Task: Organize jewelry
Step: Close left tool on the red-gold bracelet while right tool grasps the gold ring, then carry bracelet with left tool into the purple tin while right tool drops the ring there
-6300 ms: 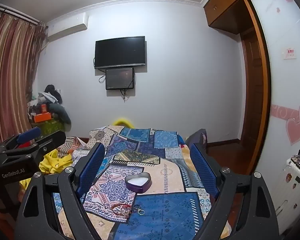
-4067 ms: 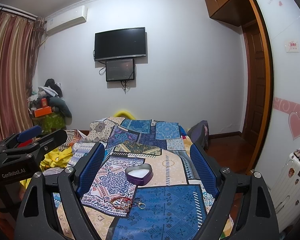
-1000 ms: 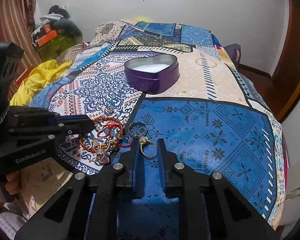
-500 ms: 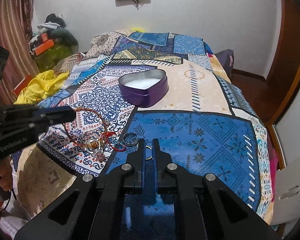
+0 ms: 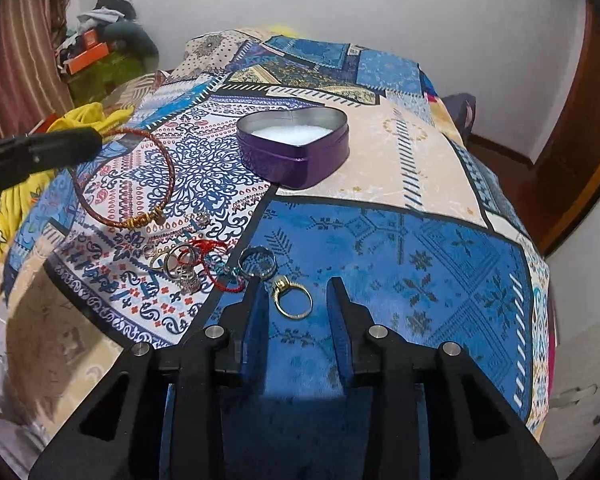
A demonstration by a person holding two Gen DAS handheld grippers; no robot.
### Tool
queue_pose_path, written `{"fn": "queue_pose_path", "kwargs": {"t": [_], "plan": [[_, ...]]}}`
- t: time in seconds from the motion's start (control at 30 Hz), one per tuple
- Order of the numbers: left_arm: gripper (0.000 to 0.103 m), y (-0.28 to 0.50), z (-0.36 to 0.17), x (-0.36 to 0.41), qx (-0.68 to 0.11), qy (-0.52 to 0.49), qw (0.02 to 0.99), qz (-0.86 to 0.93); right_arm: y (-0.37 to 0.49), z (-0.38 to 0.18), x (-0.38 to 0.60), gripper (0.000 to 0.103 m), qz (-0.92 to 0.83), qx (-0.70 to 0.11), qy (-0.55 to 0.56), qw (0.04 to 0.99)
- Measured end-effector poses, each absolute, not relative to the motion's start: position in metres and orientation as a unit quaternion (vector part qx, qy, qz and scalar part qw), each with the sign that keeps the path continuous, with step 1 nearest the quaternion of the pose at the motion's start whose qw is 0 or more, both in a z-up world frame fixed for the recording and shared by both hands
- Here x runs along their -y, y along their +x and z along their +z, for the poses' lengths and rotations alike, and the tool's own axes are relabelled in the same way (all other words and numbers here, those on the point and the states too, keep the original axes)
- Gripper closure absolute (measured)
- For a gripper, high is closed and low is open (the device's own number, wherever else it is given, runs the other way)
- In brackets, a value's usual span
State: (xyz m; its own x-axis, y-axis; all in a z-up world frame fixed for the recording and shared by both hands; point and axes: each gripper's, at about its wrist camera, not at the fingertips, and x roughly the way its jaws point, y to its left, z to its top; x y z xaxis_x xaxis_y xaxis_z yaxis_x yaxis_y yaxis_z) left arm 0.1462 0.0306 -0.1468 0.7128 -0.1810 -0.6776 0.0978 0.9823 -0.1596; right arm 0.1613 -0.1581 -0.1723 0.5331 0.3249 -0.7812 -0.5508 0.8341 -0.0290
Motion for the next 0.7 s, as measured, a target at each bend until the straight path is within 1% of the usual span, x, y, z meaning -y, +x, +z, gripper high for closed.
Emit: {"fn": "queue_pose_path", "kwargs": {"t": [0.1,0.2,0.27,0.33,0.7], "plan": [[0.097,0.147,-0.145,-0.030,-0.368,-0.056,0.925,-0.076,0.163,-0.176,0.154,0.075,0.258,-0.403,-0.142,0.867],[0.097,0.148,-0.144,-0.029,-0.366,-0.057,0.926,-0.077,0.165,-0.177,0.157,0.088,0.261,-0.402,-0.133,0.868],[0.097,0.150,-0.144,-0.028,-0.365,-0.058,0.926,-0.077,0.166,-0.175,0.159,0.090,0.261,-0.404,-0.126,0.868],[0.097,0.152,-0.143,-0.028,-0.364,-0.059,0.926,-0.077,0.165,-0.173,0.159,0.095,0.262,-0.402,-0.122,0.869],[0.097,0.165,-0.137,-0.028,-0.356,-0.060,0.929,-0.076,0.163,-0.157,0.169,0.095,0.259,-0.392,-0.100,0.877]]}}
